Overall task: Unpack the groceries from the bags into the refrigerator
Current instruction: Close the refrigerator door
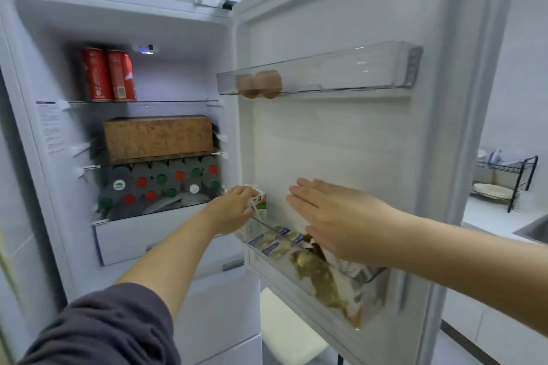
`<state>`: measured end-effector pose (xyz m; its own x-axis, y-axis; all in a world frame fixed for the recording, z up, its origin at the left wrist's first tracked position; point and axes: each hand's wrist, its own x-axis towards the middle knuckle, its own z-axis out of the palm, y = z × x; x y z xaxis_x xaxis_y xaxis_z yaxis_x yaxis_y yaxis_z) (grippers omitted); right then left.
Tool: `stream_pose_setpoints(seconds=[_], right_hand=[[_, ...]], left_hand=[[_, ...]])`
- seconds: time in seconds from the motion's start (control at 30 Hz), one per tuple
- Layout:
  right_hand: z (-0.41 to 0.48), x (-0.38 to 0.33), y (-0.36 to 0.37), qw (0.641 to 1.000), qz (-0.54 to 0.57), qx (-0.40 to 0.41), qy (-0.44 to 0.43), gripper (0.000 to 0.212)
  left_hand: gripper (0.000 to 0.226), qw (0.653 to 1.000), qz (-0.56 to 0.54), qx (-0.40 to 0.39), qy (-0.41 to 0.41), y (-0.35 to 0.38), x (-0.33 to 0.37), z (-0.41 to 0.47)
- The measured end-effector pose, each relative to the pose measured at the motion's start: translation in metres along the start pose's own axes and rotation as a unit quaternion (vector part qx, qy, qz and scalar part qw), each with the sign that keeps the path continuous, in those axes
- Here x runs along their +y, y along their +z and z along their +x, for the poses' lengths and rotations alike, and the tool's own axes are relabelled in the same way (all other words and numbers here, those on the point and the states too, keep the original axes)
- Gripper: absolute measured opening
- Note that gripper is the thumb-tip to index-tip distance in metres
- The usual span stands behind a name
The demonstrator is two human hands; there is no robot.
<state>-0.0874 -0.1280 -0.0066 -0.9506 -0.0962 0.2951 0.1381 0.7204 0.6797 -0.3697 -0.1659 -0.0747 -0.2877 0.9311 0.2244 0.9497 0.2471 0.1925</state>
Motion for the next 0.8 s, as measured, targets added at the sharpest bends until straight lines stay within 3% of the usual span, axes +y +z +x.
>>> stream_pose_setpoints(seconds=[0.1, 0.23, 0.37, 0.57, 0.67, 0.8], right_hand=[[-0.027, 0.020, -0.009, 0.997, -0.010, 0.063, -0.041, 0.032], [-0.062, 0.051, -0.026, 0.981, -0.012, 0.110, -0.156, 0.023], [-0.088, 0.093, -0.039, 0.964, -0.087, 0.134, -0.214, 0.027], [-0.096, 0.128, -0.035, 0.941, -0.123, 0.178, -0.261, 0.053], [-0.087, 0.132, -0.030, 0.931, -0.106, 0.209, -0.281, 0.051], [-0.079, 0.131, -0.029, 0.920, -0.080, 0.233, -0.304, 0.052]], left_hand=[[0.049, 0.997, 0.081, -0.007, -0.010, -0.008, 0.002, -0.003], [0.049, 0.988, 0.150, -0.010, -0.033, -0.011, 0.004, -0.015], [0.053, 0.992, 0.100, 0.017, -0.075, 0.003, 0.008, -0.029], [0.051, 0.993, 0.055, 0.051, -0.096, 0.013, 0.025, -0.059], [0.047, 0.991, -0.018, 0.060, -0.116, 0.013, 0.029, -0.076], [0.046, 0.992, -0.018, 0.042, -0.115, 0.015, 0.029, -0.091]])
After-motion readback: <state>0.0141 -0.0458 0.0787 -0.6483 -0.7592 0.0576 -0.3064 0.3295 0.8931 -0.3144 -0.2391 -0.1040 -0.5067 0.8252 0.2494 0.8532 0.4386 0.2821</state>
